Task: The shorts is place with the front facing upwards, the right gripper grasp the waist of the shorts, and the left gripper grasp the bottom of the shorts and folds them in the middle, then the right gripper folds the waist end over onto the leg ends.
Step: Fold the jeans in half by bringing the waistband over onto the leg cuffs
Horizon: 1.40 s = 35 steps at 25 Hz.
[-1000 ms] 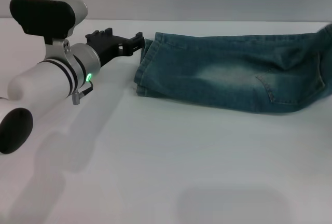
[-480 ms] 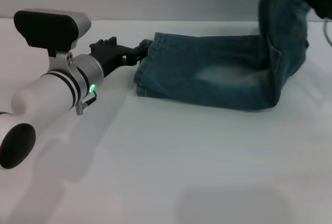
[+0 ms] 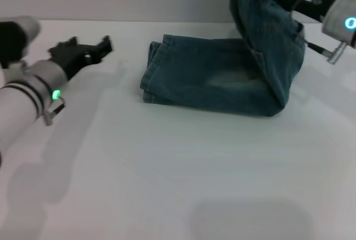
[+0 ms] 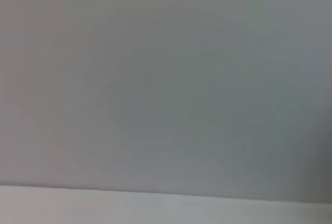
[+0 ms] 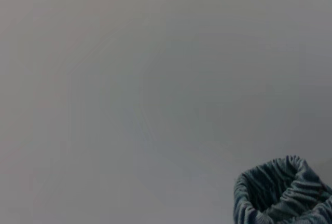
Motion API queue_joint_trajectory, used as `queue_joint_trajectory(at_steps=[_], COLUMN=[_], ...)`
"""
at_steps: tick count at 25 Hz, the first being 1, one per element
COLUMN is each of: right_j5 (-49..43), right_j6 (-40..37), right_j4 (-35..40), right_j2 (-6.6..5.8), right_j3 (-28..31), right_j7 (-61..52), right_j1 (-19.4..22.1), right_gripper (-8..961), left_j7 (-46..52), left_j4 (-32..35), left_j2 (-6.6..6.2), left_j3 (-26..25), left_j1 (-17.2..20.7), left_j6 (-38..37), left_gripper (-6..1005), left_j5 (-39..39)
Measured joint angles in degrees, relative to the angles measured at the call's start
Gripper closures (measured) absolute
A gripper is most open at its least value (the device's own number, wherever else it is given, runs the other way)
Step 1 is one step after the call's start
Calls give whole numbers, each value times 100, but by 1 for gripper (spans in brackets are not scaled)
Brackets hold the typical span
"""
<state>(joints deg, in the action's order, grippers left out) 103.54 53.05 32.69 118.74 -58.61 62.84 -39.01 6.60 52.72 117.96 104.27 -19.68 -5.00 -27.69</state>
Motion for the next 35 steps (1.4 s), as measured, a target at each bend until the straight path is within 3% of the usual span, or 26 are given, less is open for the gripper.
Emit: queue_joint_trajectory(at_steps=[8,19,31,35], right_j5=[28,43,36,-20], right_j6=[-189,-571,-1154,-1142], right_j4=[-41,-122,-780,-805], right_j2=[43,67,71,61], right_j3=[-666,-1535,-2252,-2332], right_j7=[-209,-465,-508,-488], right_j1=[-253,-472,-1322,-1373], right_gripper=[839,803,763,750], left_j7=[0,0,0,3], left_j4=[12,-23,-33,-31], left_j2=[-10,8,14,12], left_j3=[-257,-212,-160,-88], left_j1=[329,305,318,310], left_j6=[-111,-116,-182,-219], left_gripper=[194,195,196,196], left_j5=[-9,-16,-17,-17])
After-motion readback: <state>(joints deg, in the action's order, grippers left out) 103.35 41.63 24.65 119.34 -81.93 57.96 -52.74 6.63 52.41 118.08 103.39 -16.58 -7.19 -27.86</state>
